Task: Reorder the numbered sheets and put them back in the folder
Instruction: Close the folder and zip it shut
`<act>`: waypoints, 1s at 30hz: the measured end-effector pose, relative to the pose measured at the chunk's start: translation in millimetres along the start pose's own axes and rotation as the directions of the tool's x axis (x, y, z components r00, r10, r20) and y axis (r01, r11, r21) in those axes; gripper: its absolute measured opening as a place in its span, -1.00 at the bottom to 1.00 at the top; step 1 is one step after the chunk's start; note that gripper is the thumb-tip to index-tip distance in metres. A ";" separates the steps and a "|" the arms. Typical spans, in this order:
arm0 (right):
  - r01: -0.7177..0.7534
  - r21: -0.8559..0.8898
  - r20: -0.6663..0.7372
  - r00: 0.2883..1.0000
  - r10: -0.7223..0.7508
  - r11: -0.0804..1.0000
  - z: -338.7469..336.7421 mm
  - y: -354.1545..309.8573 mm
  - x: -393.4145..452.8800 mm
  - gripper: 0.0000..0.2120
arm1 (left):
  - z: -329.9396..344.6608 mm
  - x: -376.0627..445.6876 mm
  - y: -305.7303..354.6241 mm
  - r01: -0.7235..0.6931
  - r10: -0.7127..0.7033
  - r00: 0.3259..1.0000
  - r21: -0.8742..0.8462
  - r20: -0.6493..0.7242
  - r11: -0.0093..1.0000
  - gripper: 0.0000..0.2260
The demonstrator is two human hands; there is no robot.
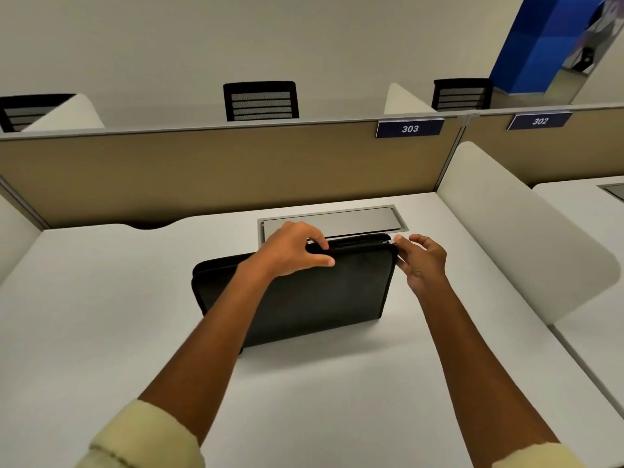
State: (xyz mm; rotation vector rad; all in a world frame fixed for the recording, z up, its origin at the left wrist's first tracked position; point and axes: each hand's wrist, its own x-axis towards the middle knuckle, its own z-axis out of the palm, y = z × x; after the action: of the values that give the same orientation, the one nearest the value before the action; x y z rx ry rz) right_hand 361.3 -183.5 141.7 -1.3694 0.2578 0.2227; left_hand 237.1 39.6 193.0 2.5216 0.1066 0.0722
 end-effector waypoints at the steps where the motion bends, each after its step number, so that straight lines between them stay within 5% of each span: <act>1: 0.008 0.006 -0.006 1.000 -0.008 1.000 0.3 -0.3 -0.5 -0.83 | 7.4 4.3 7.5 0.005 -0.006 1.000 0.052 0.007 0.999 -0.68; 5: 0.052 0.011 -0.005 0.999 -0.052 0.999 1.6 -3.9 -3.8 -0.84 | 28.3 11.9 21.5 -0.012 0.030 0.993 0.154 -0.117 0.988 -0.83; 12: 0.294 0.030 0.035 0.955 -0.295 0.955 31.3 -58.2 -13.9 -0.83 | 7.3 11.4 14.5 -0.100 0.026 0.900 -0.148 -0.436 0.984 -0.89; 20: 0.677 -0.102 0.254 0.726 -0.639 0.728 90.3 -123.5 -55.1 -0.77 | -13.7 -10.7 5.5 -0.226 -0.141 0.761 -0.463 -0.633 0.857 -0.92; 26: 0.797 -0.153 0.441 0.584 -0.682 0.584 138.7 -114.7 -94.6 -0.78 | -8.2 -50.0 -14.3 -0.267 -0.295 0.667 -0.589 -0.684 0.763 -0.92; 30: 0.821 -0.119 0.505 0.534 -0.678 0.558 170.5 -94.4 -124.0 -0.81 | -22.1 -68.6 -17.9 -0.237 -0.309 0.619 -0.547 -0.722 0.803 -0.84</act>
State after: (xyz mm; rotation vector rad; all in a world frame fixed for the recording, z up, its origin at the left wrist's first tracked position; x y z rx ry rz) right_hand 280.9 -34.5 298.8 -1.6221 -0.8011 -0.2184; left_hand 166.0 60.4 198.7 1.6538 0.4241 1.0573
